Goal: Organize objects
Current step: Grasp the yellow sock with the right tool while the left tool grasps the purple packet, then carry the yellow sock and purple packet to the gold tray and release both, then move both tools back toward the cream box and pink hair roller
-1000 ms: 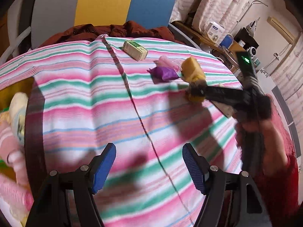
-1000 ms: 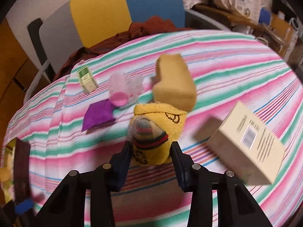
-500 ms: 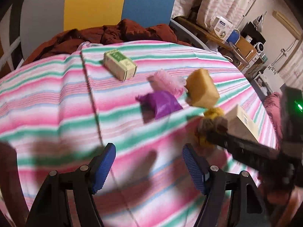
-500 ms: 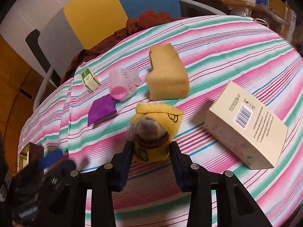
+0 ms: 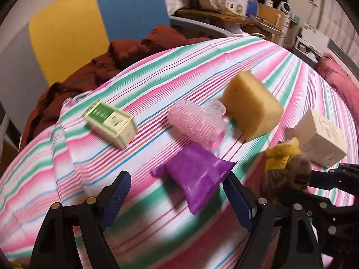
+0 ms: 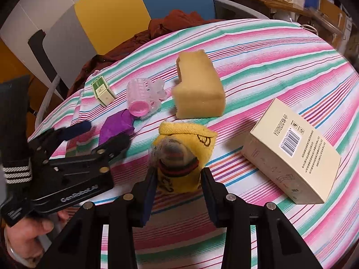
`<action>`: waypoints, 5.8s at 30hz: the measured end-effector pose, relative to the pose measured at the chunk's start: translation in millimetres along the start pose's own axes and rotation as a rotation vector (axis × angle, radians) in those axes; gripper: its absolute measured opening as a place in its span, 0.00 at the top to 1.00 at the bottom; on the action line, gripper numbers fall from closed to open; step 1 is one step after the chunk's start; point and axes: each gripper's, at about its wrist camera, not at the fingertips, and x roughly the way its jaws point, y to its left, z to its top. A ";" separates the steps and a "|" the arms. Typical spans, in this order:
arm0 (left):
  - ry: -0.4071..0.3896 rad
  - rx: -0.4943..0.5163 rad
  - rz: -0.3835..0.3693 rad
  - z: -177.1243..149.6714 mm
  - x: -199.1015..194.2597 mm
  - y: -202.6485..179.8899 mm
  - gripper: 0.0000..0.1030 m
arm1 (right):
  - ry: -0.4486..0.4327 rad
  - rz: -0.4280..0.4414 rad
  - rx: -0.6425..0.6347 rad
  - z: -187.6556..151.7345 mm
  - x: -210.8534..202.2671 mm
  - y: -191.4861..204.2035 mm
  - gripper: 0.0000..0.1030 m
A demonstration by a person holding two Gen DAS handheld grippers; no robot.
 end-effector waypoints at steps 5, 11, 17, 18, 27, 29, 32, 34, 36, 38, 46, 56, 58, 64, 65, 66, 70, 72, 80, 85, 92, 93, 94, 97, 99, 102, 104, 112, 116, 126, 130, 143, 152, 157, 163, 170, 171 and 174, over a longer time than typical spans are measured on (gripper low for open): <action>-0.025 -0.019 -0.049 -0.1 8.2 -1.1 0.42 | 0.002 -0.002 0.002 -0.4 -0.4 -1.3 0.61; -0.098 0.019 -0.029 -13.4 5.2 -7.2 0.52 | 0.001 0.002 0.009 0.9 1.3 -0.9 0.61; -0.116 0.003 -0.061 -20.9 -0.9 -4.9 0.54 | -0.042 -0.005 0.037 3.6 -5.2 -5.1 0.44; -0.118 0.006 -0.070 -22.7 -2.0 -5.1 0.55 | -0.058 -0.016 0.046 4.7 -7.1 -7.0 0.38; -0.121 -0.017 -0.103 -37.8 -13.5 -1.3 0.55 | -0.034 0.049 0.084 12.6 9.8 -9.3 0.55; -0.122 -0.014 -0.104 -44.5 -18.5 -2.0 0.55 | -0.036 0.066 0.083 12.1 9.5 -7.8 0.59; -0.122 -0.007 -0.103 -56.2 -27.1 -3.1 0.55 | -0.039 0.072 0.081 12.8 8.4 -7.6 0.62; -0.120 -0.005 -0.105 -61.8 -30.6 -2.4 0.54 | -0.036 0.075 0.084 12.2 8.9 -8.2 0.62; -0.113 -0.001 -0.119 -66.9 -34.4 -3.5 0.52 | -0.035 0.078 0.088 11.9 9.5 -7.8 0.62; -0.108 0.001 -0.134 -67.5 -36.4 -3.4 0.50 | -0.034 0.075 0.088 11.8 9.2 -6.7 0.62; -0.074 -0.016 -0.173 -57.1 -31.4 -9.1 0.47 | -0.032 0.079 0.098 9.6 8.1 -10.2 0.62; -0.101 0.009 -0.180 -57.8 -25.9 -24.6 0.49 | -0.033 0.067 0.079 10.7 8.6 -7.4 0.62; -0.111 0.023 -0.157 -59.1 -27.4 -28.9 0.57 | -0.036 0.073 0.084 10.4 7.8 -8.3 0.63; -0.122 -0.002 -0.203 -72.0 -38.4 -27.8 0.62 | -0.036 0.094 0.095 9.5 7.8 -9.4 0.63; -0.123 -0.007 -0.209 -74.7 -40.4 -27.7 0.62 | -0.035 0.098 0.098 9.2 7.8 -9.9 0.63; -0.123 -0.011 -0.213 -77.3 -42.2 -28.0 0.62 | -0.036 0.101 0.101 9.0 8.0 -9.6 0.63; -0.128 -0.057 -0.229 -92.6 -54.6 -26.0 0.62 | -0.039 0.130 0.101 8.3 6.1 -8.7 0.63; -0.134 -0.085 -0.238 -99.8 -61.4 -23.9 0.62 | -0.039 0.170 0.104 7.5 5.1 -7.7 0.64; -0.177 -0.163 -0.274 -139.0 -106.0 -16.3 0.62 | -0.019 0.198 0.040 -0.9 5.5 12.1 0.64; -0.202 -0.214 -0.296 -165.9 -136.2 -10.7 0.62 | -0.019 0.171 -0.011 -5.3 6.6 24.5 0.64; -0.249 -0.240 -0.273 -202.2 -177.2 2.5 0.62 | -0.022 0.139 -0.090 -10.3 7.8 37.9 0.64; -0.253 -0.244 -0.268 -206.6 -181.4 5.1 0.62 | -0.022 0.139 -0.099 -11.3 8.2 40.3 0.64; -0.257 -0.250 -0.261 -210.0 -184.7 8.6 0.62 | -0.023 0.143 -0.115 -12.9 8.2 44.2 0.64; -0.274 -0.285 -0.253 -223.8 -196.8 21.8 0.62 | -0.025 0.153 -0.160 -17.5 6.3 52.2 0.64; -0.282 -0.313 -0.242 -233.3 -204.8 32.5 0.62 | -0.023 0.161 -0.182 -21.5 4.6 58.8 0.64; -0.299 -0.364 -0.220 -249.0 -218.7 52.3 0.62 | 0.004 0.201 -0.215 -29.3 3.5 73.7 0.64; -0.312 -0.396 -0.209 -258.7 -227.0 64.4 0.62 | 0.015 0.222 -0.247 -37.8 -0.4 88.2 0.64; -0.344 -0.491 -0.160 -294.2 -245.2 96.9 0.62 | 0.038 0.335 -0.358 -81.0 -29.2 153.5 0.64; -0.355 -0.539 -0.129 -307.9 -253.1 115.0 0.62 | 0.040 0.402 -0.411 -102.6 -49.1 185.4 0.64; -0.385 -0.650 -0.053 -334.5 -268.3 164.1 0.62 | 0.118 0.512 -0.572 -165.5 -68.9 263.2 0.64; -0.359 -0.707 -0.033 -337.3 -260.7 185.8 0.62 | 0.126 0.468 -0.661 -187.6 -63.4 288.0 0.64; -0.337 -0.796 -0.041 -333.9 -241.6 227.1 0.62 | 0.059 0.362 -0.708 -205.2 -67.1 306.8 0.37; -0.278 -0.870 0.008 -331.0 -237.9 243.5 0.40 | 0.019 0.396 -0.646 -203.1 -78.5 303.0 0.27; -0.306 -0.867 0.024 -330.5 -252.5 235.5 0.36 | 0.012 0.403 -0.626 -201.8 -81.0 298.6 0.27; -0.381 -0.880 0.104 -340.8 -275.6 227.9 0.34 | 0.011 0.405 -0.575 -195.5 -81.6 285.3 0.27; -0.368 -0.875 0.111 -343.6 -274.2 215.7 0.34 | 0.011 0.416 -0.533 -191.0 -80.2 271.2 0.26; -0.367 -0.867 0.102 -342.8 -273.7 212.6 0.34 | 0.010 0.417 -0.532 -190.9 -80.6 269.9 0.26; -0.365 -0.820 0.095 -336.0 -273.3 199.8 0.34 | 0.006 0.417 -0.531 -189.5 -81.6 267.8 0.26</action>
